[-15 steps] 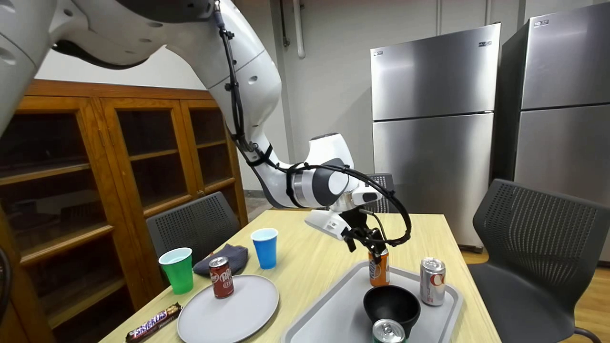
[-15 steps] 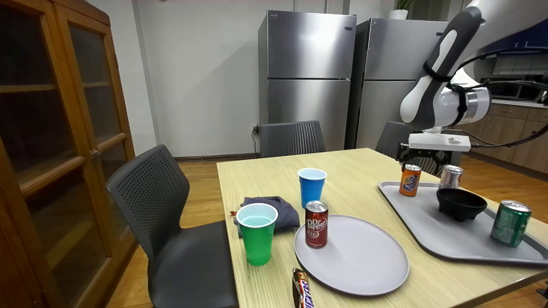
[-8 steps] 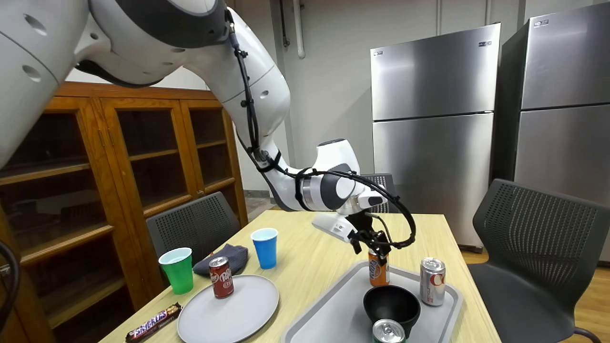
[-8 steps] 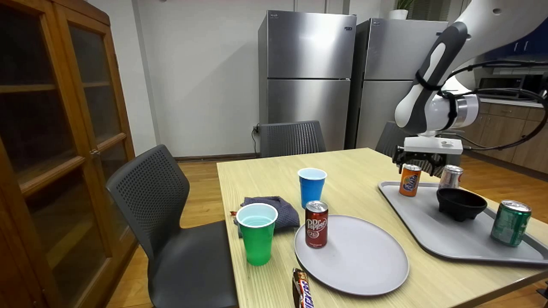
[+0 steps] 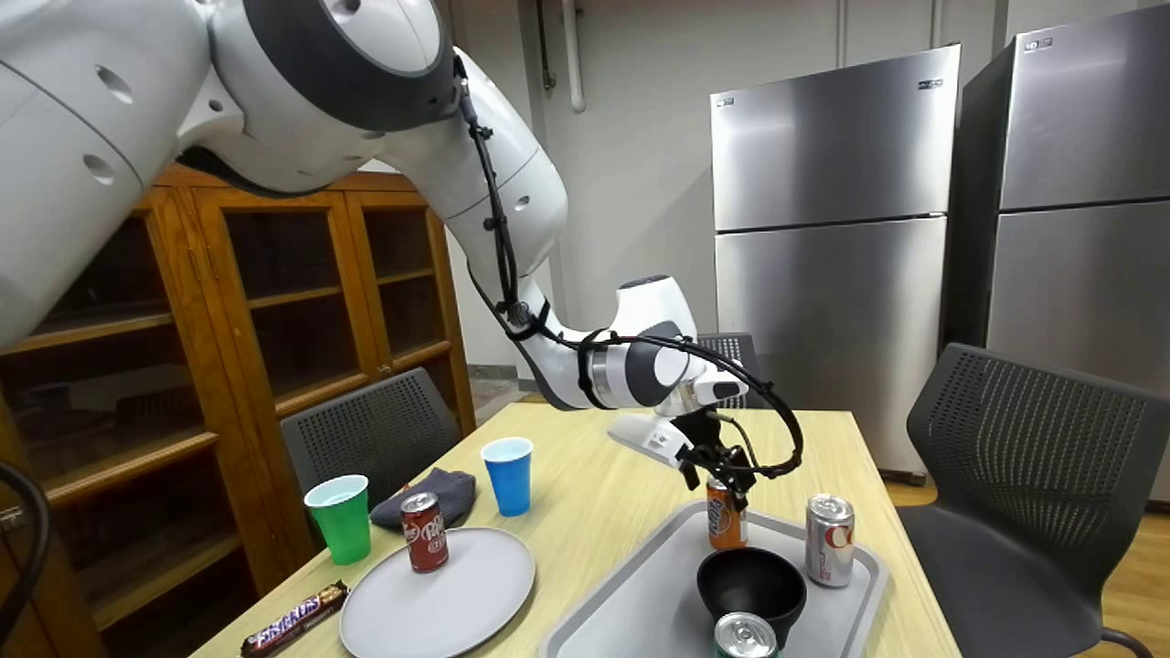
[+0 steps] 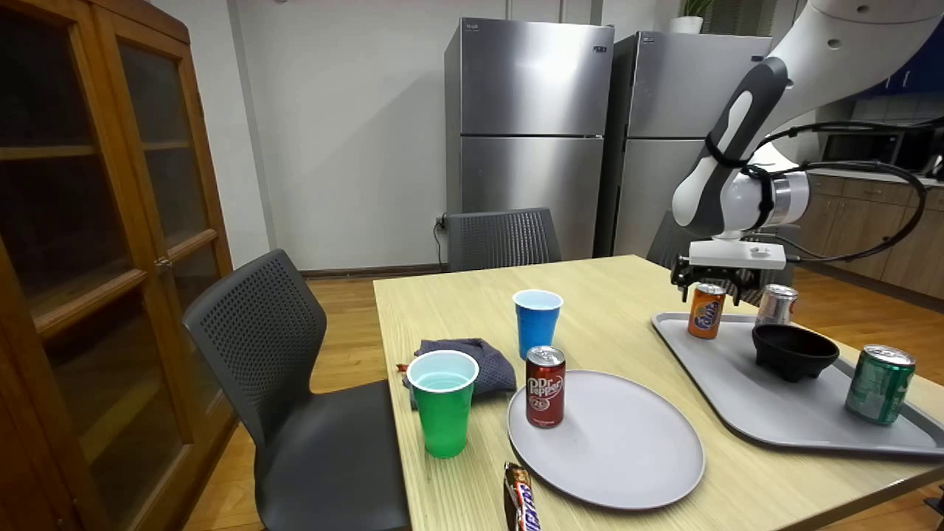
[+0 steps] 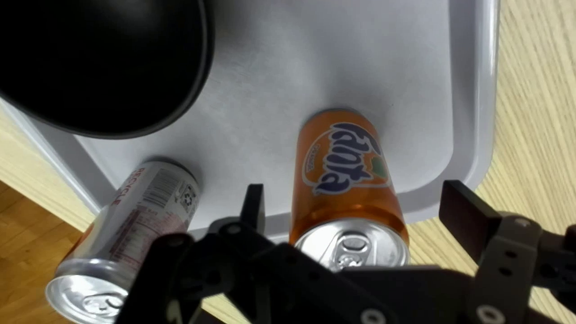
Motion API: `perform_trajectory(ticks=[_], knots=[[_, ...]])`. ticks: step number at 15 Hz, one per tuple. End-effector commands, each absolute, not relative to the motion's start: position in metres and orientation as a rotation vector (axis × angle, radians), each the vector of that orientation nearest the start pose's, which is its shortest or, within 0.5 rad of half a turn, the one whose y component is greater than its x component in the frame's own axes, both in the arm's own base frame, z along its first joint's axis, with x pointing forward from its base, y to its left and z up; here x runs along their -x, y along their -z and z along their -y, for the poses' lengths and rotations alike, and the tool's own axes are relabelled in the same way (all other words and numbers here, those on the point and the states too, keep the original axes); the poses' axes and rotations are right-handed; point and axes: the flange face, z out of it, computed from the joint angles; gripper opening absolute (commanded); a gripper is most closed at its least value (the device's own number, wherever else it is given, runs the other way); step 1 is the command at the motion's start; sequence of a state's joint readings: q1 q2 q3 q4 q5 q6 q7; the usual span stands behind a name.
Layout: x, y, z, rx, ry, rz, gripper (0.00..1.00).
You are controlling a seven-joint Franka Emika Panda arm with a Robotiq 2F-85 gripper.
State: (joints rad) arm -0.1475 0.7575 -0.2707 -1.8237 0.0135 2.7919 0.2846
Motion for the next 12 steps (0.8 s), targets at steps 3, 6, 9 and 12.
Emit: perform_trajectory(ticks=[3,6,9,12], knots=[[-0.6277,-0.1525,0.2674,3.144,0.371,-1.03,1.0],[-0.6294,-0.1504,0.2683,3.148,0.368,-1.031,1.0],[-0.6292,-0.1492,0.2687,3.148,0.365,-1.032,0.73],[-0.6282,-0.15,0.2689,3.149,0.368,-1.037,0.49]])
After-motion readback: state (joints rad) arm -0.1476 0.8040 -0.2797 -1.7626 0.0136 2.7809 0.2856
